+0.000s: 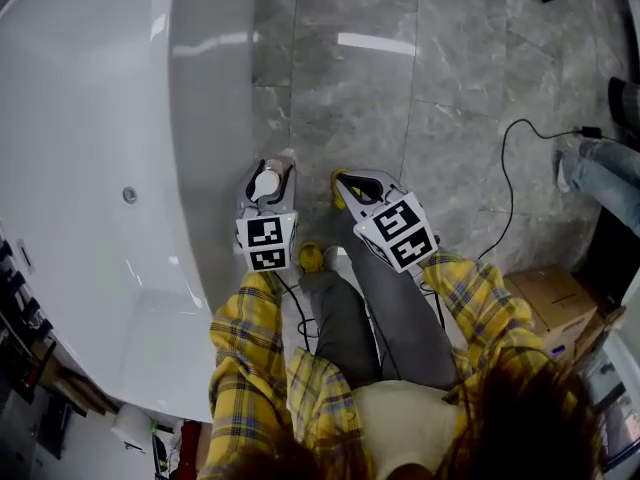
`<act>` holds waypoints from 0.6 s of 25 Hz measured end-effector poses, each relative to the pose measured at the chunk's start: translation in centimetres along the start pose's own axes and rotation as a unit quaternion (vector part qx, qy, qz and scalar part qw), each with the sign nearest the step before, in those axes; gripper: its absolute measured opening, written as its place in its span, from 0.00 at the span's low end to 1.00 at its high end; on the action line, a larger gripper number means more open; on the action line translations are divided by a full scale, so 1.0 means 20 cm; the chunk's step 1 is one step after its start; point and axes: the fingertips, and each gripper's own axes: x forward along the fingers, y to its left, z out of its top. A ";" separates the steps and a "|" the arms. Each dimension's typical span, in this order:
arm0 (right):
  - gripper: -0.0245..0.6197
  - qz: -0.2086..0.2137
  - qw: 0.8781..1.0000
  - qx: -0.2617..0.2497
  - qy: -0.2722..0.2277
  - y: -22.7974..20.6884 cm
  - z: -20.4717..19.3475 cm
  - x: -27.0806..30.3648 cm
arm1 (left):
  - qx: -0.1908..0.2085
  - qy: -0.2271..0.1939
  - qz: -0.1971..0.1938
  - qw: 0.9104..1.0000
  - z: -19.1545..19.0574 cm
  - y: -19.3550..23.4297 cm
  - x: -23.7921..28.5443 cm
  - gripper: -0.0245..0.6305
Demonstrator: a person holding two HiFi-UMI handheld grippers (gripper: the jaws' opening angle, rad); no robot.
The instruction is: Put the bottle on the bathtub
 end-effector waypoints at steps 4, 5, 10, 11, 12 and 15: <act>0.06 -0.013 1.000 0.015 0.002 -0.05 -0.09 0.09 | 0.005 0.008 0.005 1.000 -0.13 0.05 0.11 0.37; 0.06 -0.015 1.000 0.017 0.001 -0.06 -0.11 0.11 | 0.004 0.012 0.008 1.000 -0.16 0.06 0.14 0.37; 0.06 -0.028 0.999 0.014 0.002 -0.13 -0.23 0.23 | -0.014 0.019 0.028 0.999 -0.30 0.12 0.27 0.37; 0.06 -0.031 0.999 0.018 0.004 -0.15 -0.25 0.25 | -0.017 0.021 0.030 0.999 -0.33 0.11 0.29 0.37; 0.06 -0.033 0.999 0.022 0.005 -0.17 -0.27 0.27 | -0.020 0.023 0.031 0.999 -0.35 0.12 0.32 0.37; 0.06 -0.034 0.999 0.036 0.003 -0.18 -0.31 0.34 | -0.017 0.033 0.034 0.999 -0.43 0.16 0.38 0.37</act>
